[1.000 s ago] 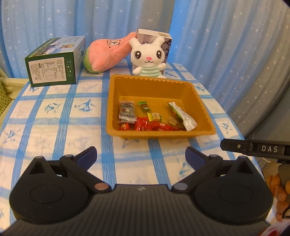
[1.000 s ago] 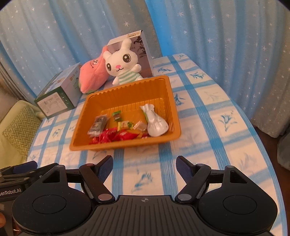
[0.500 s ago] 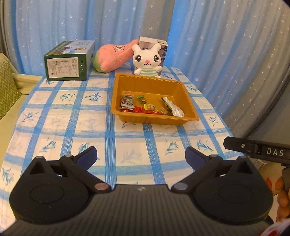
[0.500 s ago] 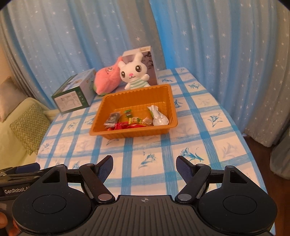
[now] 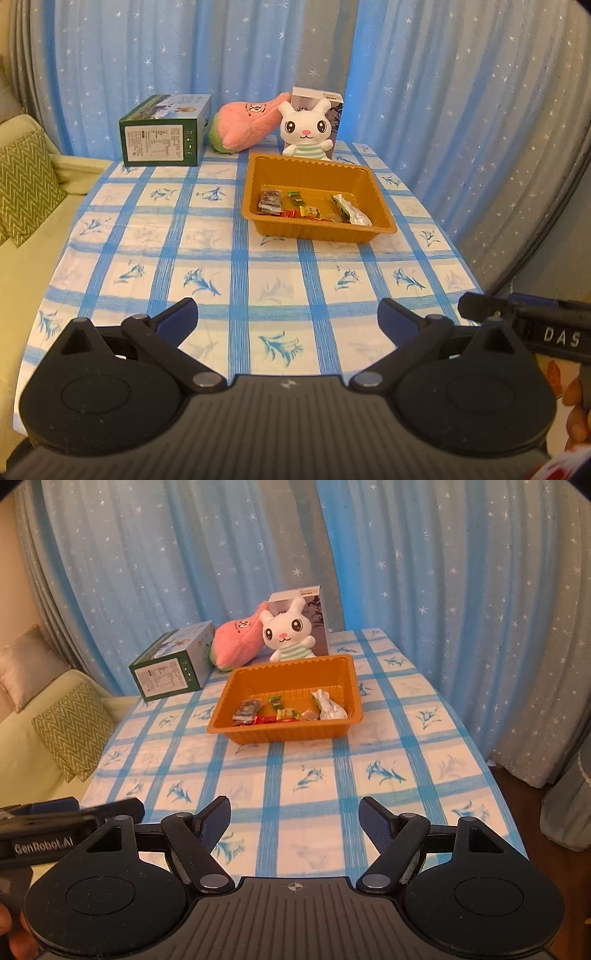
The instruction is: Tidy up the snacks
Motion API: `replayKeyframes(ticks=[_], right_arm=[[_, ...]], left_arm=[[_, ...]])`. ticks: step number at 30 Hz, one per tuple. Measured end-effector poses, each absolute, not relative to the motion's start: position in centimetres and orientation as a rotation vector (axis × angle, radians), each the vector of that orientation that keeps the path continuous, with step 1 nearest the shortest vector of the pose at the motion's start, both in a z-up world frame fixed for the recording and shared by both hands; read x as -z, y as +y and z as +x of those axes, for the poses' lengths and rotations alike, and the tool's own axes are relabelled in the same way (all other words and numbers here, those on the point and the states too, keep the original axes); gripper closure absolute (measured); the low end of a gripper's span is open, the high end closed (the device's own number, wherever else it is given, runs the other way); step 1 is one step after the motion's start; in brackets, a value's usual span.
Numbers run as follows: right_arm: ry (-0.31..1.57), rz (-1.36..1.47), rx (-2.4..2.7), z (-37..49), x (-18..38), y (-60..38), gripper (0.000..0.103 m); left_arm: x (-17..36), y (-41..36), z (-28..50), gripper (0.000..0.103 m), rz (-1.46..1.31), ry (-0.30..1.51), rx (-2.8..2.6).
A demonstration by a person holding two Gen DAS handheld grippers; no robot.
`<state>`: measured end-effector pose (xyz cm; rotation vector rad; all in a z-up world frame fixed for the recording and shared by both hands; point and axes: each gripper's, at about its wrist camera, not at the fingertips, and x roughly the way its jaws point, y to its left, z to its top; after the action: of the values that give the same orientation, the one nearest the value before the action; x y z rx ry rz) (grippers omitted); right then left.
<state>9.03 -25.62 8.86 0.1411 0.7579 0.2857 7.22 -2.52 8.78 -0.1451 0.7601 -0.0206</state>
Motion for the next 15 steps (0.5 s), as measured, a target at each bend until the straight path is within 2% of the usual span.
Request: replayKeyframes(ticks=[15], right_arm=[[0.732,0.069,-0.292,5.1,-9.9,-24.8,0.027]], left_arm=[[-8.5,-2.6,3.2,0.0,-0.094,0.767,-0.007]])
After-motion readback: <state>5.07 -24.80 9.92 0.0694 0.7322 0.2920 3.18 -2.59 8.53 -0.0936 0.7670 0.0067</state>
